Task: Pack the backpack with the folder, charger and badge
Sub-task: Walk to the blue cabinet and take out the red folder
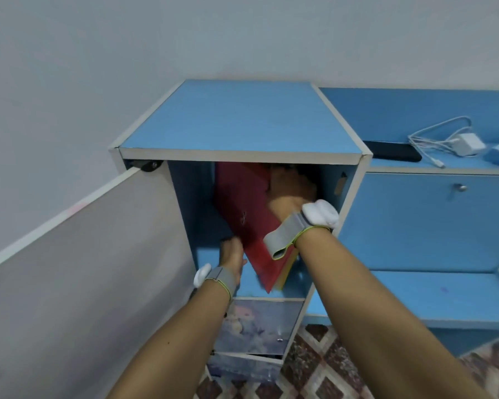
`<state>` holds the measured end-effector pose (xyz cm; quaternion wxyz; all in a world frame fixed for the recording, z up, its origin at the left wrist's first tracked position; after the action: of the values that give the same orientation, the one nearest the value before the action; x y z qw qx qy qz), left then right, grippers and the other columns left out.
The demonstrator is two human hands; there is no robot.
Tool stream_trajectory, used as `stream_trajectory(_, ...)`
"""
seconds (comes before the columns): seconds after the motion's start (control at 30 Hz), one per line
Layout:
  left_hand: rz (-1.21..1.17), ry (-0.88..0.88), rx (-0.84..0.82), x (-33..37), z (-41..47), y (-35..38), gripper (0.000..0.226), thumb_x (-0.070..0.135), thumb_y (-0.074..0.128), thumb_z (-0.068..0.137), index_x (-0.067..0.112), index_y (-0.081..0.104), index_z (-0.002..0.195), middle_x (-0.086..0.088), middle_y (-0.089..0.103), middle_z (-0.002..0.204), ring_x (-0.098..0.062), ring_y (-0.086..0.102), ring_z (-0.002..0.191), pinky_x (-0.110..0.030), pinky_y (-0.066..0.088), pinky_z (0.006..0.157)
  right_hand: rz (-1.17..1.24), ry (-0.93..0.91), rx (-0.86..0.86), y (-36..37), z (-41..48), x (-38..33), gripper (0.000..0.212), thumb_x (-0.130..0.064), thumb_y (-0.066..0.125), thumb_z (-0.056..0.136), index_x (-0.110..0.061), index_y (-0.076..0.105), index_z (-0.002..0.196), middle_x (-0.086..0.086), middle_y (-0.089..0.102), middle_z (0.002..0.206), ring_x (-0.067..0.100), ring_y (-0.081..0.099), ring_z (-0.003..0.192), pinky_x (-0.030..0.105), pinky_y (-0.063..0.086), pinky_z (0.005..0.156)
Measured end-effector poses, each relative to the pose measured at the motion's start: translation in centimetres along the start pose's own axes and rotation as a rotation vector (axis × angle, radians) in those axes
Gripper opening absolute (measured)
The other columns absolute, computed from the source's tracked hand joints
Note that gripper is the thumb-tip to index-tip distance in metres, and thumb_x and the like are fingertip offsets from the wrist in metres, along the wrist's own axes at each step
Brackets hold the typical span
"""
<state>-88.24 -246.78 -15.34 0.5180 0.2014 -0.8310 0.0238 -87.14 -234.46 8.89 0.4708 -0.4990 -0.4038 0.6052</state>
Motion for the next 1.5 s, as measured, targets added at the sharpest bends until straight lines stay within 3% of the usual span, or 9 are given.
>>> stream_trajectory(0.2, -0.235, -0.054, -0.039, -1.5, -5.9, -1.7, 0.024, 0.013, 0.04, 0.091, 0.016, 0.053, 0.072, 0.005, 0.053, 0.044, -0.008, 0.047, 0.033, -0.012, 0.036, 0.035, 0.298, 0.018, 0.152, -1.1, -6.7, 2.7, 0.025, -0.022, 0.051, 0.092, -0.014, 0.057, 0.115, 0.014, 0.066, 0.109, 0.04, 0.063, 0.098, 0.036, 0.044, 0.071)
stream_trajectory(0.43, -0.27, -0.007, -0.09, -4.4, -12.6, -4.7, 0.027, -0.001, 0.043, 0.084, 0.007, 0.066, 0.095, -0.007, 0.068, 0.072, -0.019, 0.063, 0.059, -0.024, 0.055, 0.052, 0.603, 0.108, 0.249, 0.0, -16.0, 9.7, 0.017, -0.029, 0.06, 0.09, -0.023, 0.062, 0.105, 0.003, 0.072, 0.099, 0.032, 0.063, 0.096, 0.034, 0.042, 0.074)
stream_trajectory(0.63, 0.023, 0.216, 0.068, -5.7, -18.6, -7.8, 0.041, -0.001, 0.046, 0.086, 0.013, 0.059, 0.121, -0.013, 0.069, 0.096, -0.025, 0.064, 0.078, -0.035, 0.056, 0.07, 0.696, 0.253, -0.02, 2.6, -20.7, 13.3, 0.024, -0.041, 0.066, 0.081, -0.019, 0.057, 0.078, -0.009, 0.062, 0.071, 0.024, 0.058, 0.077, 0.031, 0.038, 0.065)
stream_trajectory(0.8, 0.338, 0.408, 0.199, -4.2, -23.6, -10.2, 0.048, 0.011, 0.045, 0.091, 0.02, 0.045, 0.138, -0.003, 0.061, 0.12, -0.024, 0.059, 0.107, -0.044, 0.048, 0.098, 1.009, 0.197, -0.088, 4.5, -23.8, 12.4, 0.036, -0.05, 0.074, 0.075, -0.026, 0.069, 0.102, -0.008, 0.074, 0.095, 0.012, 0.07, 0.09, 0.037, 0.056, 0.084)
stream_trajectory(0.93, 0.503, 0.508, 0.233, -3.3, -25.6, -10.9, 0.048, 0.015, 0.051, 0.092, 0.022, 0.048, 0.139, 0.002, 0.056, 0.126, -0.02, 0.057, 0.11, -0.041, 0.045, 0.102, 0.99, 0.123, 0.107, 3.6, -25.6, 12.9, 0.025, -0.023, 0.07, 0.088, -0.018, 0.067, 0.112, -0.004, 0.072, 0.096, 0.016, 0.069, 0.09, 0.037, 0.056, 0.085)
stream_trajectory(1.2, 0.212, 0.931, 0.769, 1.5, -36.0, -17.0, 0.047, -0.004, 0.061, 0.068, 0.004, 0.053, 0.113, -0.012, 0.039, 0.121, -0.036, 0.043, 0.114, -0.031, 0.035, 0.1, 0.91, 0.035, 0.347, 0.6, -30.1, 10.7, 0.036, -0.032, 0.066, 0.089, -0.012, 0.065, 0.119, -0.006, 0.068, 0.097, 0.014, 0.065, 0.089, 0.026, 0.047, 0.08)
stream_trajectory(1.3, 0.111, 0.979, 0.951, 2.9, -37.3, -20.3, 0.066, 0.003, 0.064, 0.065, -0.007, 0.043, 0.126, -0.027, 0.036, 0.134, -0.029, 0.035, 0.126, -0.006, 0.019, 0.102, 0.931, 0.049, 0.369, 0.1, -31.5, 10.4, 0.027, -0.022, 0.067, 0.091, -0.014, 0.065, 0.116, -0.017, 0.066, 0.089, 0.01, 0.064, 0.084, 0.033, 0.053, 0.083)
stream_trajectory(1.4, 0.059, 0.918, 0.802, 3.8, -35.0, -21.9, 0.08, 0.018, 0.063, 0.08, 0.0, 0.023, 0.147, -0.023, 0.029, 0.15, -0.032, 0.031, 0.138, -0.021, 0.024, 0.114, 0.95, 0.082, 0.424, -0.4, -32.9, 11.1, 0.025, -0.02, 0.068, 0.09, -0.017, 0.066, 0.115, -0.021, 0.064, 0.088, 0.013, 0.065, 0.084, 0.036, 0.054, 0.083)
stream_trajectory(1.5, 0.02, 0.876, 0.774, 3.2, -34.1, -22.0, 0.06, 0.025, 0.052, 0.095, 0.002, 0.029, 0.146, -0.017, 0.038, 0.146, -0.032, 0.036, 0.133, -0.017, 0.028, 0.102, 0.964, 0.128, 0.466, -1.0, -34.1, 12.7, 0.022, -0.02, 0.068, 0.09, -0.023, 0.066, 0.112, -0.021, 0.065, 0.086, 0.0, 0.064, 0.077, 0.035, 0.054, 0.08)
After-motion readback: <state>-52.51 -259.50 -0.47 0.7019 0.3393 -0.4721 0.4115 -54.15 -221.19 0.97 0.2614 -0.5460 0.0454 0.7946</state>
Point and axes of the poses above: each hand's wrist, its own z-axis towards the middle knuckle, its own y-axis out of the palm, x = y × z, the point moved 8 cm from there along z, towards the middle knuckle
